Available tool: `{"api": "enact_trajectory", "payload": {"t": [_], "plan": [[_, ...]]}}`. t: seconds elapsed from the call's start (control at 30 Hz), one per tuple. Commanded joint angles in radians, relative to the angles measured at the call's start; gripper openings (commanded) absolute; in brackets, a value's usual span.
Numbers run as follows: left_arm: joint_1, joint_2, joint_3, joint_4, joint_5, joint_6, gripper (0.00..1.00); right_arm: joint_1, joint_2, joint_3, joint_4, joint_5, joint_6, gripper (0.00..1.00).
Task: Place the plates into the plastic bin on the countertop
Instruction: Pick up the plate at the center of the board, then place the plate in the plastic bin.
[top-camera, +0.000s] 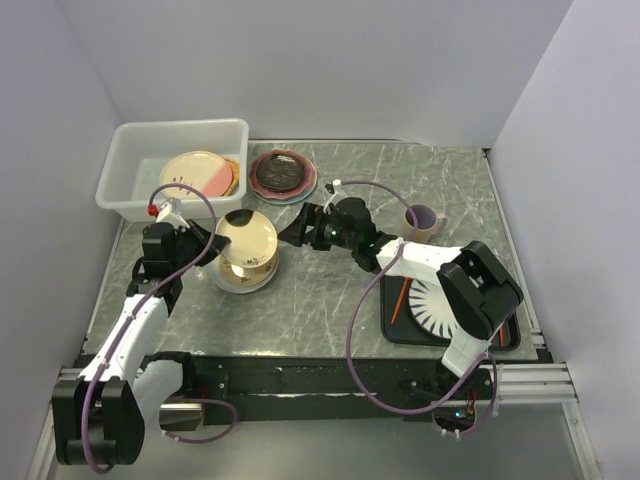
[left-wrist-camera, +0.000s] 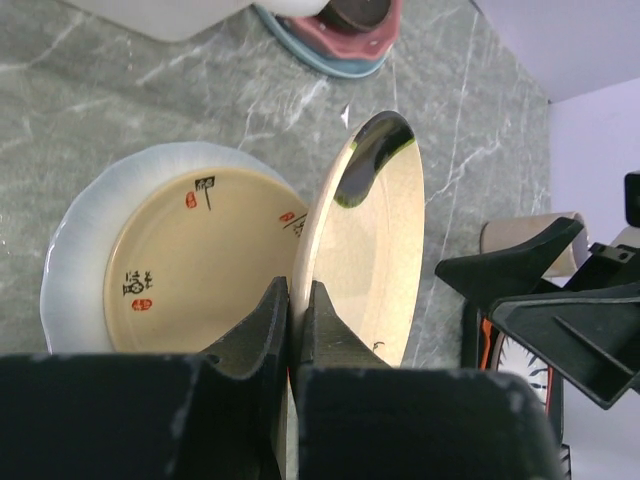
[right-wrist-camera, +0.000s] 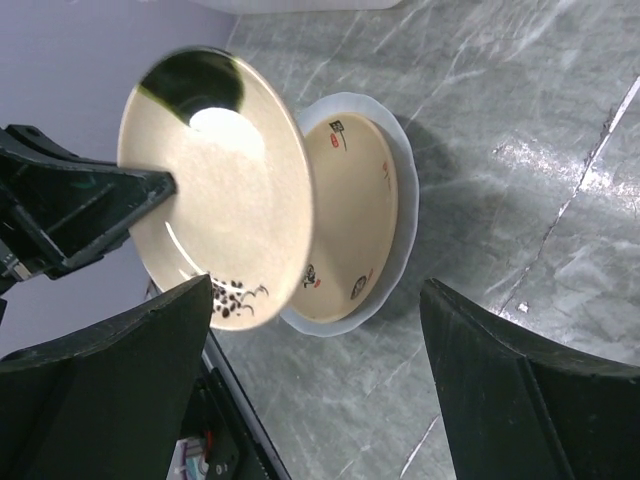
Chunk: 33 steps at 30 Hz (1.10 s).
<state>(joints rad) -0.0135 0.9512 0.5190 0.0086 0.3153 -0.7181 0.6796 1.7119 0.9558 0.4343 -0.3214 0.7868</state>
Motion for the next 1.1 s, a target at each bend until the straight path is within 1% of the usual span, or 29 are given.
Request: {"api": "enact_trajectory", "payload": {"t": [0.0, 0.1, 0.13, 0.3, 0.5, 0.77, 1.07], "plan": [[0.010, -0.032, 0.059, -0.007, 0.004, 0.017, 0.01, -0.009, -0.047, -0.020, 0.040, 0.010, -0.018, 0.91], [0.009, -0.038, 0.067, -0.007, 0.005, 0.017, 0.01, -0.009, -0.054, -0.032, 0.040, 0.010, -0.020, 0.91], [0.033, -0.042, 0.069, -0.007, 0.007, 0.016, 0.01, -0.009, -0.058, -0.034, 0.041, 0.010, -0.021, 0.91], [0.046, -0.028, 0.087, 0.001, 0.021, 0.003, 0.01, -0.009, -0.058, -0.038, 0.040, 0.010, -0.021, 0.92], [0.053, 0.009, 0.116, 0.041, 0.031, -0.012, 0.01, -0.009, -0.057, -0.052, 0.054, 0.004, -0.020, 0.96], [0.069, 0.098, 0.203, 0.082, 0.019, -0.027, 0.01, -0.009, -0.063, -0.068, 0.050, 0.007, -0.034, 1.00], [0.089, 0.210, 0.326, 0.129, 0.034, -0.057, 0.01, -0.012, -0.060, -0.072, 0.037, 0.010, -0.044, 1.00]]}}
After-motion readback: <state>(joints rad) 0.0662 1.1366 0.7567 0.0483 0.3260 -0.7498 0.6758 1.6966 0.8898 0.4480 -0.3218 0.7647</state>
